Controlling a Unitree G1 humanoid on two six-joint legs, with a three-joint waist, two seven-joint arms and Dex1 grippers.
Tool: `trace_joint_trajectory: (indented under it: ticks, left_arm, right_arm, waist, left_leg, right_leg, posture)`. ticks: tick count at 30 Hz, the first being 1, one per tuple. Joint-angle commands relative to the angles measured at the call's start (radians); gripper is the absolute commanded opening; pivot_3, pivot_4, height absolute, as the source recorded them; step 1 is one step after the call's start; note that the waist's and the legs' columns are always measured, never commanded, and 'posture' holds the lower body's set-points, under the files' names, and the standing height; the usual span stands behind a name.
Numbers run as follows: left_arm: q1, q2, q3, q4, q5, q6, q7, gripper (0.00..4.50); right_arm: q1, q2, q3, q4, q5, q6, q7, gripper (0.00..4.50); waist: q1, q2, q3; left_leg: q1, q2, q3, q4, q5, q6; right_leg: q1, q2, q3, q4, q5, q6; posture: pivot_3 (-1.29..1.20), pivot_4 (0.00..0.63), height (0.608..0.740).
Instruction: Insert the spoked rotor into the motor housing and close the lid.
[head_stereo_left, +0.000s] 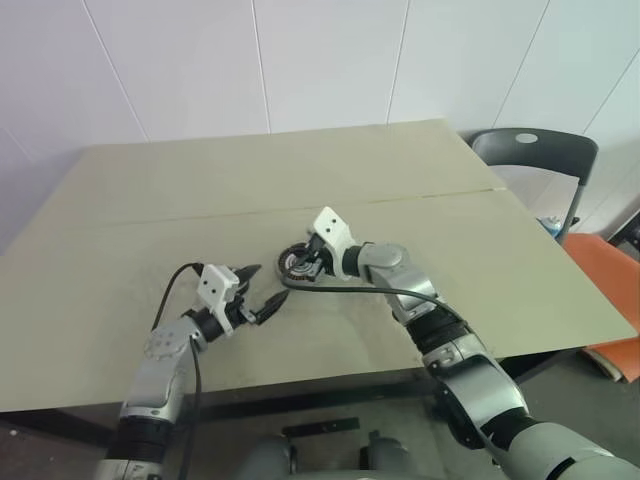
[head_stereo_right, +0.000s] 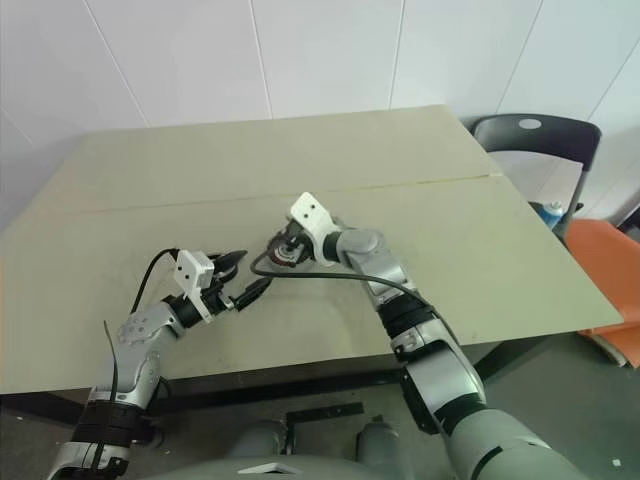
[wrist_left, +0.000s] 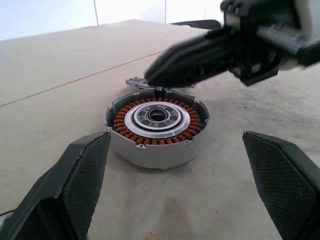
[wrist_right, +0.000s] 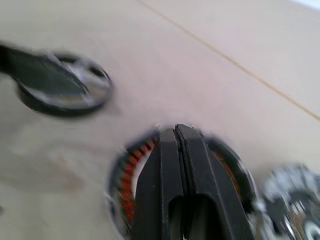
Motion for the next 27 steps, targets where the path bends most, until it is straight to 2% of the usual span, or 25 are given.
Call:
trace_joint_trajectory:
  ticks: [1,15,27]
  left_arm:
    - [-0.02,0.002,0.008,-0.01,-0.004,-0.016,-0.003,4.5]
    - [-0.022,0.0,0.007,0.008,-0.002,-0.029,-0.009,4.5]
    - [-0.012,-0.001,0.006,0.007,-0.001,-0.031,-0.009,4.5]
  right_arm:
    - [-0.032,-0.017,0.052,0.005,-0.072,-0.064,-0.005,0.02]
    - [0.034,-0.071,0.135,-0.126,-0.077,-0.017,0.202,0.02]
    - [0.06,-0.118,0.16,-0.207,-0.079,0.045,0.299,0.02]
  waist:
    - [-0.001,0.0,0.0]
    - [-0.001,0.0,0.0]
    - [0.0,0.0,0.0]
  left_leg:
    - [0.0,0.0,0.0,0.0,0.0,0.0]
    - [0.0,0.0,0.0,0.001,0.0,0.0]
    - [0.0,0.0,0.0,0.002,0.0,0.0]
  right_leg:
    - [0.0,0.0,0.0,0.0,0.0,0.0]
    - [0.001,0.0,0.0,0.0,0.0,0.0]
    - [0.001,0.0,0.0,0.001,0.0,0.0]
  posture:
    - [0.0,0.0,0.74]
    - [0.0,0.0,0.74]
    - [0.0,0.0,0.74]
